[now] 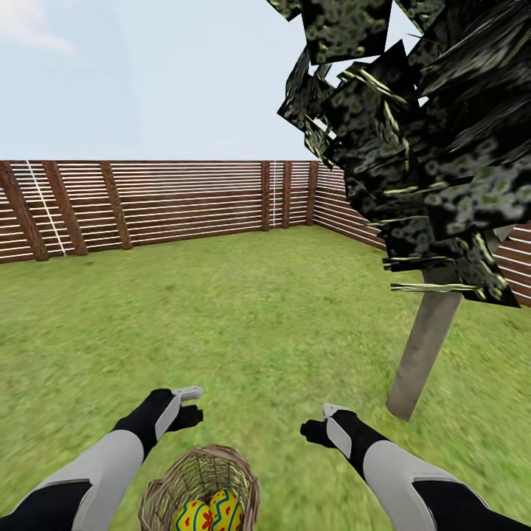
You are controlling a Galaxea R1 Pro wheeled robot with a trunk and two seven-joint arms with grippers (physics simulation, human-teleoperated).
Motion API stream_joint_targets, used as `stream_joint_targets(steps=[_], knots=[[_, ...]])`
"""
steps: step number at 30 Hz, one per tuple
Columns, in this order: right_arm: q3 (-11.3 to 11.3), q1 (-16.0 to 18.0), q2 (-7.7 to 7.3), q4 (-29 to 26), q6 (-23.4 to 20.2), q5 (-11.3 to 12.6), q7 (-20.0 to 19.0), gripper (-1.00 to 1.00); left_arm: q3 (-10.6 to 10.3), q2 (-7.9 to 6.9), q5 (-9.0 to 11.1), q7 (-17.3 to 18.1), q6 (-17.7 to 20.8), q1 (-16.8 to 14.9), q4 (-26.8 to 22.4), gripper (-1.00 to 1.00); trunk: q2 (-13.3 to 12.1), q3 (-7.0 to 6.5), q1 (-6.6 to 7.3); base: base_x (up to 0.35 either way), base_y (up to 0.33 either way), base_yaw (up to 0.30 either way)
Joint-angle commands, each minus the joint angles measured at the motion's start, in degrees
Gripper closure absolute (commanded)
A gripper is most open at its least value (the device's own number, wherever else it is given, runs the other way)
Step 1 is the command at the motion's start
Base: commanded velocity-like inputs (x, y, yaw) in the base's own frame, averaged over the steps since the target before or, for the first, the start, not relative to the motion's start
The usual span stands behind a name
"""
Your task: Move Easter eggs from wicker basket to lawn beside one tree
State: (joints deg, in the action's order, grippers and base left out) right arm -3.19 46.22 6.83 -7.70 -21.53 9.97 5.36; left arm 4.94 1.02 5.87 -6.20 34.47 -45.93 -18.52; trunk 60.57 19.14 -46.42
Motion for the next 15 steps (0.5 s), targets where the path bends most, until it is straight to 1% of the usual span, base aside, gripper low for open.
stream_joint_targets(steps=[1,8,10,13,15], knots=[[-0.3,0.0,0.03,-0.1,-0.3,0.4,0.4,-1.00,0.4,0.09,0.6,-0.5,0.0,0.0,-0.1,-1.00,0.0,0.07,0.00,0.000,0.000,0.000],[-0.3,0.0,-0.04,-0.2,-0.2,0.4,0.4,-1.00,0.3,0.20,0.6,-0.4,-2.2,0.0,0.1,-1.00,0.0,0.07,0.00,0.000,0.000,0.000],[-0.3,0.0,-0.05,-0.2,0.3,0.4,0.4,-1.00,0.3,0.20,0.6,-0.4,-2.4,0.0,0.1,-1.00,0.8,0.43,-0.44,0.000,0.000,0.000],[-0.3,0.0,-0.04,0.0,3.4,0.5,0.4,-1.00,0.3,0.21,0.5,-0.4,-2.7,0.0,0.1,-1.00,2.1,0.97,-1.10,0.000,0.000,0.000],[-0.3,-0.1,-0.02,0.1,4.1,0.5,0.4,-1.00,0.3,0.21,0.5,-0.4,-2.8,0.0,0.1,-1.00,2.9,1.33,-1.54,0.000,0.000,0.000]])
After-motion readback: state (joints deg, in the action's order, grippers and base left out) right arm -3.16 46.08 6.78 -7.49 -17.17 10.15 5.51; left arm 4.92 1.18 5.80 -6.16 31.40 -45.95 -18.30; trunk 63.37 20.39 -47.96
